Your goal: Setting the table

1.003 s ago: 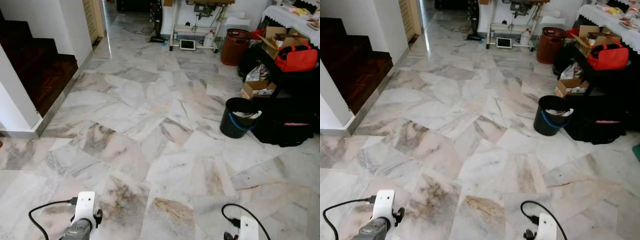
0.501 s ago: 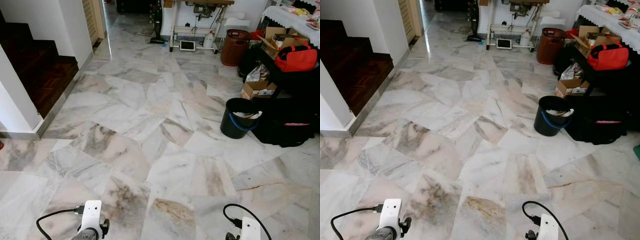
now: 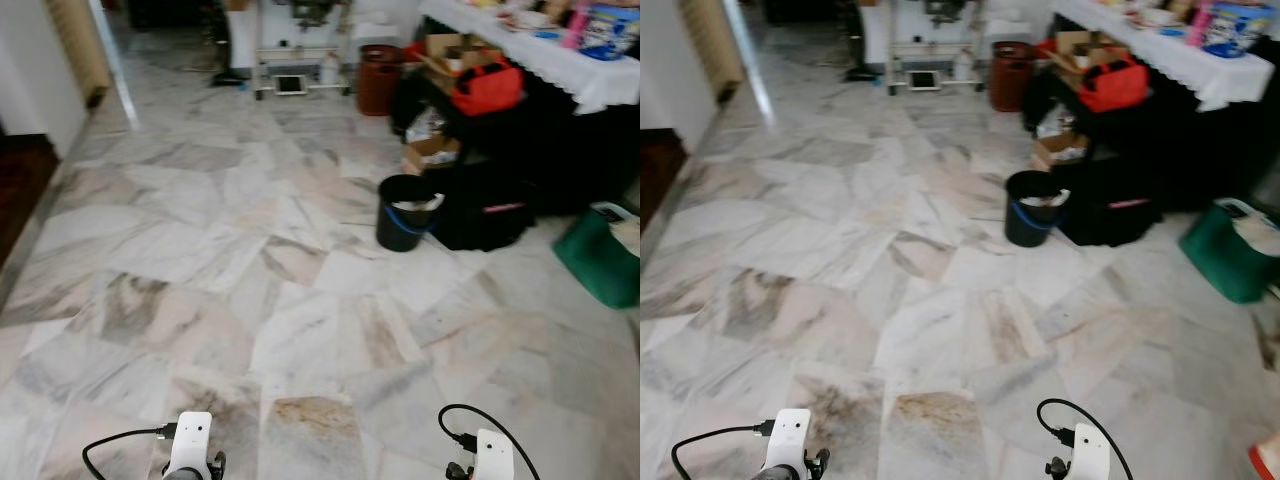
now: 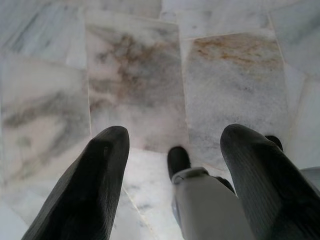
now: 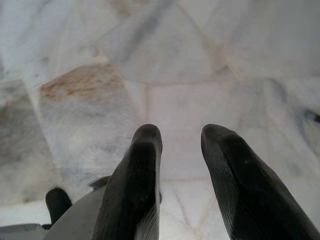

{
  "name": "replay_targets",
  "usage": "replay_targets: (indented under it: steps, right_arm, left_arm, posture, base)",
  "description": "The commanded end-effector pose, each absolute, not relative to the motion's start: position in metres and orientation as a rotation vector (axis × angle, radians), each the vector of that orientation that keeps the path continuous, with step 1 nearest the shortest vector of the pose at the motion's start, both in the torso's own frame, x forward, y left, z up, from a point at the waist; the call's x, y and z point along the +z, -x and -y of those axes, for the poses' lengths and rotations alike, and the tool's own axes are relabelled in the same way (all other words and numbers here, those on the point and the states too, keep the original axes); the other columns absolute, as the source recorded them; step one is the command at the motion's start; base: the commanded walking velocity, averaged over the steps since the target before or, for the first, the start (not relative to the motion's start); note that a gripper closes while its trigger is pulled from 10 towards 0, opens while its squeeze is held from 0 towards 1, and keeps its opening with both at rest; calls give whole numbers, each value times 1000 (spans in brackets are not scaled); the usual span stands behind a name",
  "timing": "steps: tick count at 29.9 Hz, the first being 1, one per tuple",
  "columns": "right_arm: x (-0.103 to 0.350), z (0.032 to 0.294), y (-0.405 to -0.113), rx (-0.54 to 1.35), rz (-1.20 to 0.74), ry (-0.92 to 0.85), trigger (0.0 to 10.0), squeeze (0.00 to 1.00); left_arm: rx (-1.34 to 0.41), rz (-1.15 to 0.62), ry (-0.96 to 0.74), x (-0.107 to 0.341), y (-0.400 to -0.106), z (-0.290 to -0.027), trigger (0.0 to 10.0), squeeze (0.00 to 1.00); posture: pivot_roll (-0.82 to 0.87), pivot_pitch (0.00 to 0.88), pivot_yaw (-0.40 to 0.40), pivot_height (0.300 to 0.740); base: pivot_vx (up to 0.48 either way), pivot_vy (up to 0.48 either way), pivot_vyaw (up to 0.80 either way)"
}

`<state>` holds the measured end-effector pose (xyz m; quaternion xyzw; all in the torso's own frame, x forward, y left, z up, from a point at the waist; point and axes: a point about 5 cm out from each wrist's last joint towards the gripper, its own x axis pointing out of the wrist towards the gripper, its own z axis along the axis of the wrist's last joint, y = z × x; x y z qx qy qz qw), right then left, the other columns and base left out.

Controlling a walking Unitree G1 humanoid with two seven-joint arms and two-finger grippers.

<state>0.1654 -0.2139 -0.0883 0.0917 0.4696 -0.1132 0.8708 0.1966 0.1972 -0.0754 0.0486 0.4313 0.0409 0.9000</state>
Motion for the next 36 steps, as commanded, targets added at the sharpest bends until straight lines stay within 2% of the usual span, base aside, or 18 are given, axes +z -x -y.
replay_targets:
  steps: [1, 13, 21, 36]
  right_arm:
    - [-90, 215, -162, -239, -997, -181, 10000, 0]
    - [-85, 216, -173, -225, -966, -158, 10000, 0]
    - [-85, 218, -171, -220, -966, -147, 10000, 0]
    - [-86, 218, -169, -207, -975, -136, 10000, 0]
  left_arm:
    - [111, -920, -103, -77, -192, -203, 10000, 0]
    - [155, -956, -103, -81, -181, -213, 10000, 0]
    - [153, -971, -59, -84, -178, -208, 10000, 0]
    - [109, -1044, -124, -90, -166, -204, 10000, 0]
  posture:
    - [41, 0, -43, 740]
    - [44, 0, -57, 740]
    - [41, 0, -61, 740]
    - [54, 0, -62, 740]
  base:
    - [0, 0, -781]
    - [0, 0, -779]
    - [0, 0, -775]
    - [0, 0, -775]
